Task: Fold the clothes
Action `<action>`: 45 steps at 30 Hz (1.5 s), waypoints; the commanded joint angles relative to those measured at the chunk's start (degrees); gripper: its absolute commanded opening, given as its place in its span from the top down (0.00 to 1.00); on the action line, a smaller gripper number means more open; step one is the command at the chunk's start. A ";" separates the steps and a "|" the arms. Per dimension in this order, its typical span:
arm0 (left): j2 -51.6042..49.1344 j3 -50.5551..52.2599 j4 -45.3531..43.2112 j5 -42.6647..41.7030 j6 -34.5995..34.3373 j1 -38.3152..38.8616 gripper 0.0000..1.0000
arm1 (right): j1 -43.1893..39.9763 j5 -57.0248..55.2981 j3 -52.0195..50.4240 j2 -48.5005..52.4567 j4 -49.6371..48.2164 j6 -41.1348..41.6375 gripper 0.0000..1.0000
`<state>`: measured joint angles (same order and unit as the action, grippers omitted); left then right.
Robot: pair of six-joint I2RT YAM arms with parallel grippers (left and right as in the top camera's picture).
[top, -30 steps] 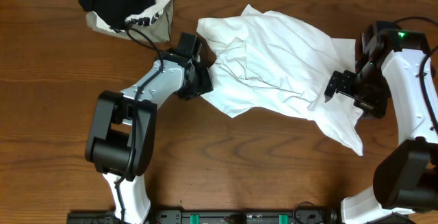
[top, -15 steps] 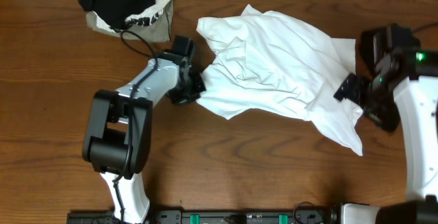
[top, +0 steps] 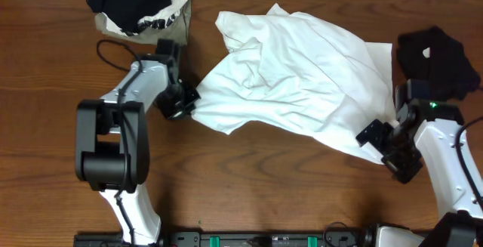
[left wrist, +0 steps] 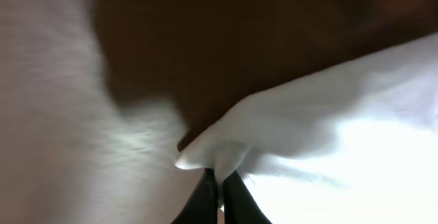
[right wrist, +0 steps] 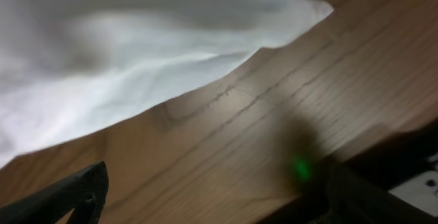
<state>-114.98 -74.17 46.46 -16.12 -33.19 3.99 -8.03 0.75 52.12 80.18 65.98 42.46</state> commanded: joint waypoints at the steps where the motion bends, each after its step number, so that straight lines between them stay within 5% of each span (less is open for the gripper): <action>1: -0.96 0.59 2.21 3.15 -0.02 -2.69 0.94 | -0.59 1.18 -1.79 -1.01 -1.16 1.84 0.01; 18: 6.23 0.59 12.04 4.17 2.29 -8.22 0.94 | -1.03 1.25 -6.10 -1.01 -4.35 5.77 0.01; 40: 6.75 0.59 13.73 4.83 4.74 -8.22 0.94 | -1.07 2.19 -18.49 -1.01 -21.88 7.28 0.01; 42: 6.75 0.59 13.73 4.83 4.74 -8.22 0.94 | -1.07 2.32 -18.49 -1.01 -22.58 7.26 0.07; 45: 6.75 0.59 13.75 4.83 4.74 -8.22 0.94 | -1.07 2.34 -18.49 -1.01 -23.41 7.28 0.30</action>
<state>-108.79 -73.91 59.77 -12.86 -29.52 -3.97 -8.51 3.03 34.02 79.72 43.16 48.62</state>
